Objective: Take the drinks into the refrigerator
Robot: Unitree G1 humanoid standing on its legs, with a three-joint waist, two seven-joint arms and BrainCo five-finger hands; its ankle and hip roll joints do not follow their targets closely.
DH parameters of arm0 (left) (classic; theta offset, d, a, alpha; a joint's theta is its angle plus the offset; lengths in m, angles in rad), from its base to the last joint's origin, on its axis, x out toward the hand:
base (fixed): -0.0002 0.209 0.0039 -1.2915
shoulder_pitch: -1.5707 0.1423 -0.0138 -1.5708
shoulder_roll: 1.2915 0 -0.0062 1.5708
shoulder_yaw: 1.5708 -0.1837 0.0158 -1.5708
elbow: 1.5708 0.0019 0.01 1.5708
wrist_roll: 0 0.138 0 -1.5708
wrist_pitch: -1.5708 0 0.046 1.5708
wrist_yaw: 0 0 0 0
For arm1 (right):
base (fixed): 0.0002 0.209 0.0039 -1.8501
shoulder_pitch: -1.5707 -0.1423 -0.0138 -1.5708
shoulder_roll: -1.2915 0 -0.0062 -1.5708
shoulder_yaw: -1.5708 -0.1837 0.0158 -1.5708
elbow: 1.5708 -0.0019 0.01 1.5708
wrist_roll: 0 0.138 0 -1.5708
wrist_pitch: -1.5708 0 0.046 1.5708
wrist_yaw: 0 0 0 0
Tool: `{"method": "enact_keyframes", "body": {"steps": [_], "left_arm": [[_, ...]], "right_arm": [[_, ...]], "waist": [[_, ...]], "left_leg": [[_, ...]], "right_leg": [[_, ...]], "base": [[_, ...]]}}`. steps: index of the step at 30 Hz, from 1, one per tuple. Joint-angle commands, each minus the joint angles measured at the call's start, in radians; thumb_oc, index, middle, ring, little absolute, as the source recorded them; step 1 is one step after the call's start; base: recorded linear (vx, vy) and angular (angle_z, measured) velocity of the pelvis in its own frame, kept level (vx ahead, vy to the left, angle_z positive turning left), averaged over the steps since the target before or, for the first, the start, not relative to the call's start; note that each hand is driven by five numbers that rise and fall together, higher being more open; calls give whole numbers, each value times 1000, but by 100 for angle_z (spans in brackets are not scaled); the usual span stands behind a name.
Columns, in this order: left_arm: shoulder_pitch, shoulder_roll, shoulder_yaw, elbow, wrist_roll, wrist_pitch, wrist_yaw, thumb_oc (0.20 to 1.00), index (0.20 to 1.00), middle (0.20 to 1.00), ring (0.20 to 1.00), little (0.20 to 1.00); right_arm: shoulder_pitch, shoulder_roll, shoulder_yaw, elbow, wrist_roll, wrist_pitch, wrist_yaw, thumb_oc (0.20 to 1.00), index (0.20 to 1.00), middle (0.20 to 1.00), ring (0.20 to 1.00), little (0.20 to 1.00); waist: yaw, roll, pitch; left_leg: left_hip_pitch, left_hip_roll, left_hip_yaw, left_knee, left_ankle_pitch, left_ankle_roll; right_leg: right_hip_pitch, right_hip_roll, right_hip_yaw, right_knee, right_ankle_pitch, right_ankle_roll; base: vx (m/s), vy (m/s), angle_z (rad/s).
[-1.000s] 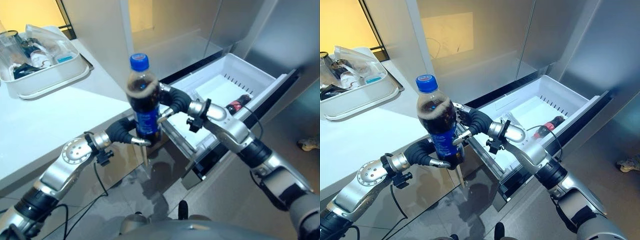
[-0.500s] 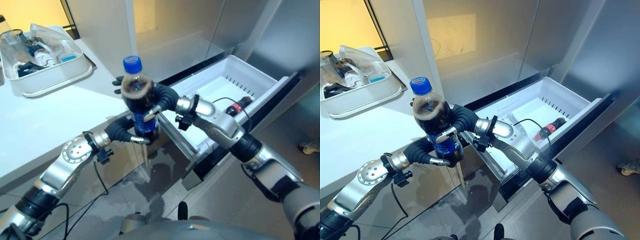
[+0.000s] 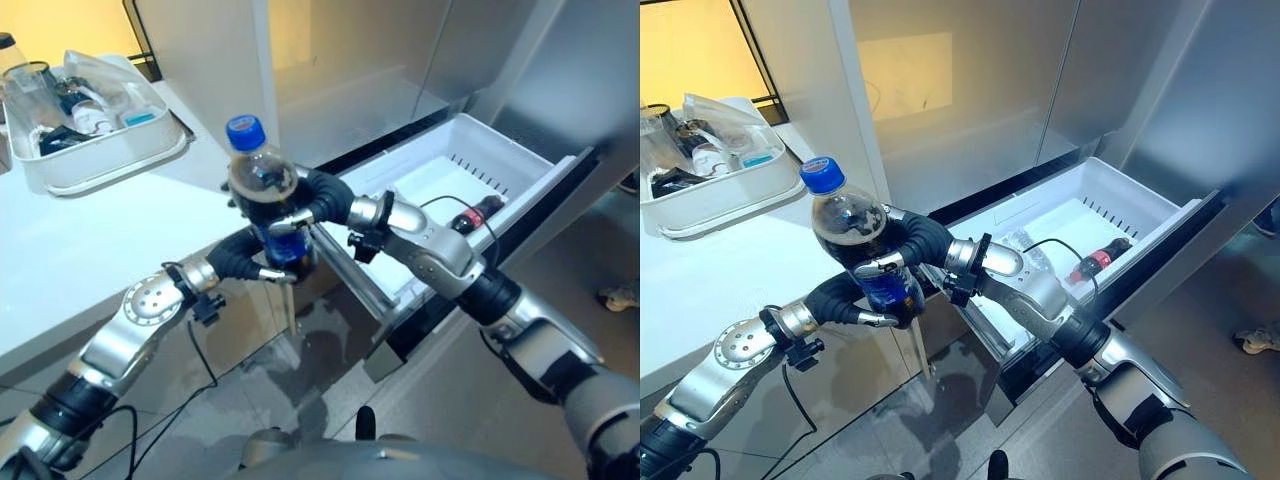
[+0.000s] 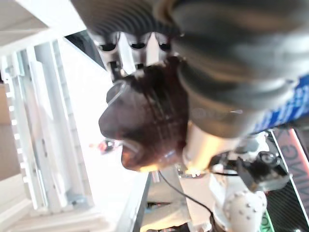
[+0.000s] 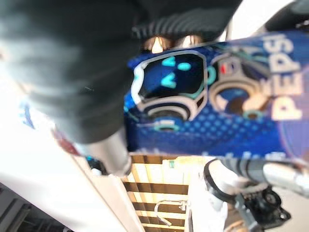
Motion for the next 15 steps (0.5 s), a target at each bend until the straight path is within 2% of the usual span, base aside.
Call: {"method": "enact_keyframes", "body": {"steps": [1, 15], "left_arm": [[-139, -20, -39, -72, 14, -82, -5, 200, 200, 200, 200, 200], [-117, -16, -24, -83, 7, -77, -6, 200, 200, 200, 200, 200]], "right_arm": [[-148, 85, 39, -77, 24, -45, 19, 200, 200, 200, 200, 200], [-113, 31, -11, -93, -2, -62, -3, 200, 200, 200, 200, 200]], "waist": [[10, 18, -22], [5, 17, -22]], "left_leg": [[-14, -31, -89, 1, -71, 56], [-13, -28, -91, 1, -73, 54]], "right_leg": [[-17, -42, -69, 161, -105, 65], [-14, -43, -69, 158, -106, 66]], "base": [[0, 0, 0], [0, 0, 0]]}}
